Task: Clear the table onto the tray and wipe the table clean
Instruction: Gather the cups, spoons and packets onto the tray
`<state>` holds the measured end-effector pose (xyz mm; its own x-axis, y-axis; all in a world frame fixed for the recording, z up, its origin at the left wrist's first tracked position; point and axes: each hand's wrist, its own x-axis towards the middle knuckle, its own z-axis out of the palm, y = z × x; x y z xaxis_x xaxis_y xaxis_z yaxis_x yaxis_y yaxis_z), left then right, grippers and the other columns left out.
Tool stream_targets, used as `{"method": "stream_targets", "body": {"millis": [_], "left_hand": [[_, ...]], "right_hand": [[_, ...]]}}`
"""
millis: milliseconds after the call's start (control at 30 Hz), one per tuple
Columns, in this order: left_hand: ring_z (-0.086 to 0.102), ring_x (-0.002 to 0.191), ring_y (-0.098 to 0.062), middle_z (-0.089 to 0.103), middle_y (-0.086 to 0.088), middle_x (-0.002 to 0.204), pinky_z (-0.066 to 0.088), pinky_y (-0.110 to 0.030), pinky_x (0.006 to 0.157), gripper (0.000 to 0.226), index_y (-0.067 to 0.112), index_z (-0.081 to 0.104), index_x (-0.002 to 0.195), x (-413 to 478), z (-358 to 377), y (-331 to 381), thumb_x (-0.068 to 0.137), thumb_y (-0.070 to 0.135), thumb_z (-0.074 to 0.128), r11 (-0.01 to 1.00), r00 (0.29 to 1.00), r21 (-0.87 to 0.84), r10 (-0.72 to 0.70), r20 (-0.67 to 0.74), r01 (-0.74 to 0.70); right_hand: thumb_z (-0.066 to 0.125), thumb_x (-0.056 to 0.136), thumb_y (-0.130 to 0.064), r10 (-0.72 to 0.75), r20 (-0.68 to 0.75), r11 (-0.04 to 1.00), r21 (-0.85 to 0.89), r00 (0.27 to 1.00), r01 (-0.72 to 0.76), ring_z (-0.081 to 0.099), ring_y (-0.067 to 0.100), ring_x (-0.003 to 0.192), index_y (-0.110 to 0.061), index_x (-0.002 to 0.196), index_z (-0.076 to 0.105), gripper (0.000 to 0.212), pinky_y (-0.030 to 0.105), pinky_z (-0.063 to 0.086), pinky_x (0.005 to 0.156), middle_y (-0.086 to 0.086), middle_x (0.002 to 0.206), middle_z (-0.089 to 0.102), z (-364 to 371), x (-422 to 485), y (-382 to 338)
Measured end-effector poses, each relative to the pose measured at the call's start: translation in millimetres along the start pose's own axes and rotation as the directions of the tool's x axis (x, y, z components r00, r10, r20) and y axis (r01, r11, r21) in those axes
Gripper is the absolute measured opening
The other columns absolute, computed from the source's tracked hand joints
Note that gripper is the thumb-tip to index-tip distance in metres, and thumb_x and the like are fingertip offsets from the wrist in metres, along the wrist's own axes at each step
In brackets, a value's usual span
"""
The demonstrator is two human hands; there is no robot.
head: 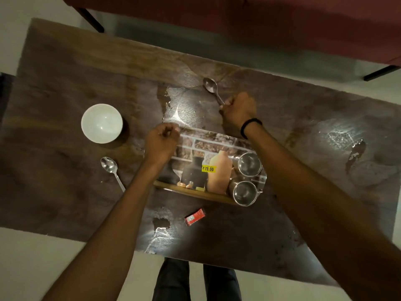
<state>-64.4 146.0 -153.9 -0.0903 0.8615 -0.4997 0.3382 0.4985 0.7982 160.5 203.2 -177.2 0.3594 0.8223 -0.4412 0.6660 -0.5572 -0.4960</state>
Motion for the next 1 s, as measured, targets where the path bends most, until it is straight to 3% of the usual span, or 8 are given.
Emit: {"method": "stream_targets", "body": {"millis": [133, 267, 367, 433, 567, 800, 900, 1000], "left_hand": [[0.067, 0.073, -0.016, 0.072, -0.010, 0.086, 0.058, -0.034, 0.071, 0.013, 0.012, 0.070, 0.101, 7, -6, 22, 0.096, 0.020, 0.062, 0.998, 0.999, -0.046, 0.033, 0.030, -0.032], [0.067, 0.073, -0.020, 0.072, -0.016, 0.090, 0.059, -0.036, 0.072, 0.016, 0.011, 0.070, 0.103, 8, -11, 29, 0.096, 0.023, 0.062, 0.999, 0.999, -0.026, 0.025, 0.034, -0.025], [0.070, 0.072, -0.011, 0.073, -0.005, 0.091, 0.061, -0.028, 0.064, 0.015, 0.011, 0.070, 0.105, 4, -11, 20, 0.096, 0.021, 0.062, 1.000, 0.999, -0.001, 0.014, 0.052, -0.014], [0.068, 0.068, -0.004, 0.071, 0.001, 0.089, 0.054, -0.016, 0.055, 0.011, 0.012, 0.070, 0.104, -1, -6, 9, 0.096, 0.016, 0.062, 0.997, 0.995, 0.043, 0.061, 0.080, -0.064], [0.066, 0.081, -0.005, 0.072, -0.003, 0.098, 0.058, -0.025, 0.072, 0.019, 0.011, 0.072, 0.110, -5, 12, -11, 0.091, 0.010, 0.067, 0.944, 0.949, 0.204, 0.211, 0.234, -0.260], [0.067, 0.092, -0.018, 0.074, -0.005, 0.104, 0.053, -0.030, 0.087, 0.036, 0.018, 0.071, 0.119, -6, 64, -9, 0.084, 0.021, 0.075, 0.787, 0.827, 0.383, 0.268, 0.495, -0.484], [0.067, 0.090, -0.017, 0.073, -0.005, 0.104, 0.055, -0.032, 0.083, 0.027, 0.016, 0.073, 0.111, -3, 76, -12, 0.084, 0.018, 0.074, 0.742, 0.815, 0.418, 0.294, 0.500, -0.524], [0.064, 0.075, -0.013, 0.071, 0.000, 0.089, 0.057, -0.035, 0.073, 0.011, 0.013, 0.073, 0.095, -2, 83, -14, 0.083, 0.013, 0.073, 0.737, 0.815, 0.410, 0.327, 0.479, -0.537]], "right_hand": [[0.075, 0.089, -0.016, 0.174, 0.069, 0.843, 0.505, 0.982, -0.185, 0.054, -0.001, 0.042, -0.015, 0.066, 0.067, 0.024, 0.021, 0.049, 0.049, -0.002, 0.057, 0.063, -3, -53, -13], [0.076, 0.087, -0.023, 0.268, 0.077, 0.653, 0.718, 0.960, -0.240, 0.056, 0.011, 0.053, -0.017, 0.063, 0.066, 0.026, 0.027, 0.049, 0.058, 0.000, 0.059, 0.062, 30, -125, -2], [0.072, 0.074, -0.050, 0.415, 0.058, 0.667, 0.658, 0.908, -0.348, 0.066, 0.027, 0.063, -0.020, 0.062, 0.070, 0.033, 0.045, 0.059, 0.068, 0.004, 0.066, 0.069, 69, -176, 14], [0.071, 0.070, -0.055, 0.504, 0.020, 0.645, 0.656, 0.864, -0.392, 0.070, 0.030, 0.079, -0.027, 0.070, 0.074, 0.029, 0.044, 0.059, 0.073, 0.002, 0.079, 0.073, 89, -197, 21], [0.074, 0.086, -0.036, 0.594, -0.066, 0.684, 0.567, 0.802, -0.460, 0.067, 0.014, 0.084, -0.024, 0.084, 0.078, 0.013, 0.021, 0.040, 0.071, -0.001, 0.092, 0.076, 98, -213, 26], [0.070, 0.091, -0.026, 0.603, -0.237, 0.724, 0.563, 0.762, -0.398, 0.060, 0.016, 0.073, -0.015, 0.077, 0.070, 0.018, 0.024, 0.035, 0.064, 0.000, 0.078, 0.070, 114, -207, 27], [0.064, 0.093, -0.016, 0.602, -0.282, 0.735, 0.562, 0.747, -0.380, 0.056, 0.015, 0.077, -0.012, 0.086, 0.071, 0.011, 0.023, 0.036, 0.069, 0.003, 0.086, 0.070, 123, -210, 26], [0.061, 0.094, -0.015, 0.516, -0.372, 0.822, 0.468, 0.771, -0.325, 0.062, 0.025, 0.091, -0.009, 0.099, 0.071, 0.013, 0.035, 0.051, 0.076, 0.010, 0.096, 0.070, 135, -212, 26]]}}
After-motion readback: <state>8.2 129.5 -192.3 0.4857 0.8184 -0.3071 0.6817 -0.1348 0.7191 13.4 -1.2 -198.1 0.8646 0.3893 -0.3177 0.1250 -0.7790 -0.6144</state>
